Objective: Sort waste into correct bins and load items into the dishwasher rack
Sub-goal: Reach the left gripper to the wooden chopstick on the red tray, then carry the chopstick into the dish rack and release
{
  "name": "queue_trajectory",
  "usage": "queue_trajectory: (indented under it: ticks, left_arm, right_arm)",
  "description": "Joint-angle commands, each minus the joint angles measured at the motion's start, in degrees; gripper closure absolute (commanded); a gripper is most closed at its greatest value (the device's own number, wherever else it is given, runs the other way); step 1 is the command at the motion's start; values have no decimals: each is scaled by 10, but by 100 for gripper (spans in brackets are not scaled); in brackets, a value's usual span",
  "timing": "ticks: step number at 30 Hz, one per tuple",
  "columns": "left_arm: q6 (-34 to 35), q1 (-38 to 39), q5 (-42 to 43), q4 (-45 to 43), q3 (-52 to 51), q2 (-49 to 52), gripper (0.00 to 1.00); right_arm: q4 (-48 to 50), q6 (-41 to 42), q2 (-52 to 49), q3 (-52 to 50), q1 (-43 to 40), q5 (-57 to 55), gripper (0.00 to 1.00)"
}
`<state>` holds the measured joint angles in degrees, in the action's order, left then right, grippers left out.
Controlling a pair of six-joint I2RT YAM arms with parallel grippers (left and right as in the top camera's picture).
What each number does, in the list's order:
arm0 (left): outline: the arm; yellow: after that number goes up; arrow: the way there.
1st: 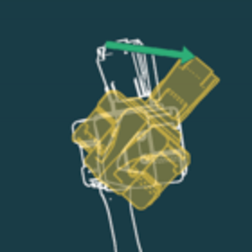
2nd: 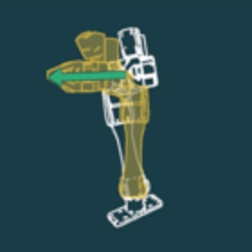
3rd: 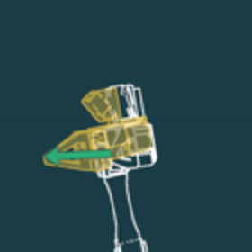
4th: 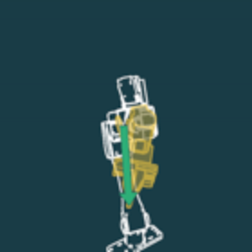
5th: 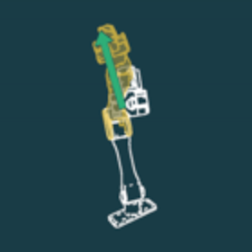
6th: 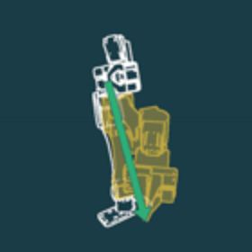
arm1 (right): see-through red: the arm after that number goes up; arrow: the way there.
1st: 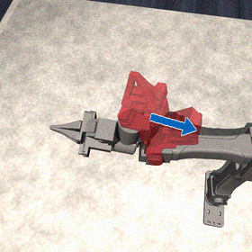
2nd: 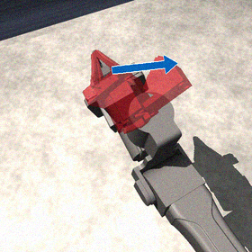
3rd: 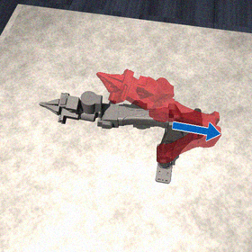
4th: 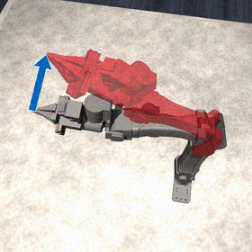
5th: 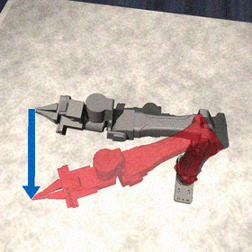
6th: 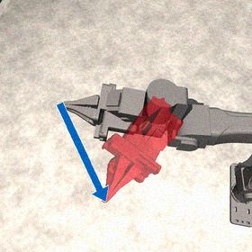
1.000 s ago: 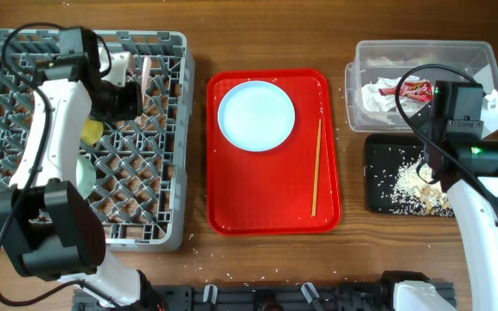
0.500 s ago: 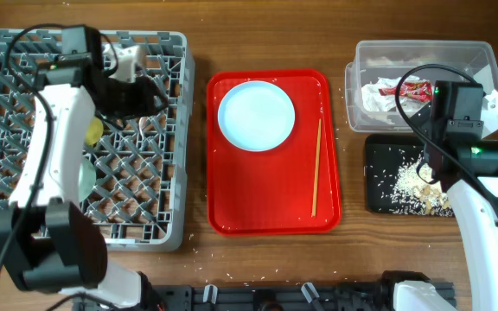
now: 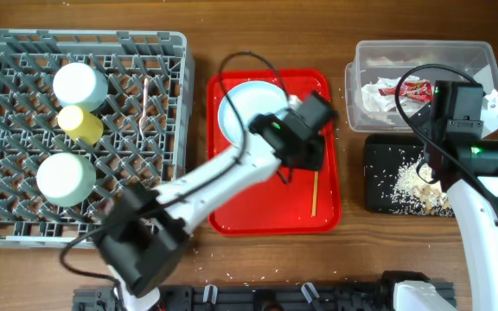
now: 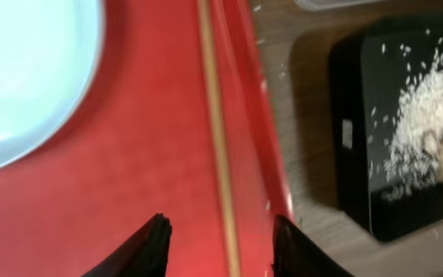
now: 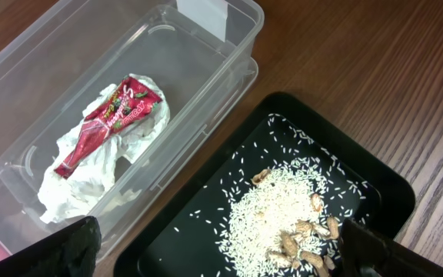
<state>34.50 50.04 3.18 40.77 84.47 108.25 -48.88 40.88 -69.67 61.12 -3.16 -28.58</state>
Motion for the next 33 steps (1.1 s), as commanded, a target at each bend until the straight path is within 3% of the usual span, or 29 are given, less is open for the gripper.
queue_trajectory:
  ticks: [1,4,14,18,21,23,28,33]
  left_arm:
    - [37,54,-112,-35,-2,40,59]
    - [37,104,-224,-53,-2,83,58]
    - [62,113,-227,-76,-2,155,67]
    - [65,113,-206,-74,-2,168,78]
    - [65,113,-206,-67,-2,171,96]
    - [64,112,-206,-66,-2,166,96]
    - [56,99,-206,-22,0,66,96]
    - [-58,16,-207,1,0,-92,96]
  right_arm:
    - [0,-4,-3,1,-1,-10,0]
    - [0,-4,-3,1,-1,-10,0]
    - [0,-4,-3,1,-1,-10,0]
    - [0,-4,-3,1,-1,-10,0]
    - [0,-4,-3,1,-1,-10,0]
    - [0,-4,-3,1,-1,-10,0]
    - [0,-4,-3,1,-1,-10,0]
    - [0,-4,-3,1,-1,-10,0]
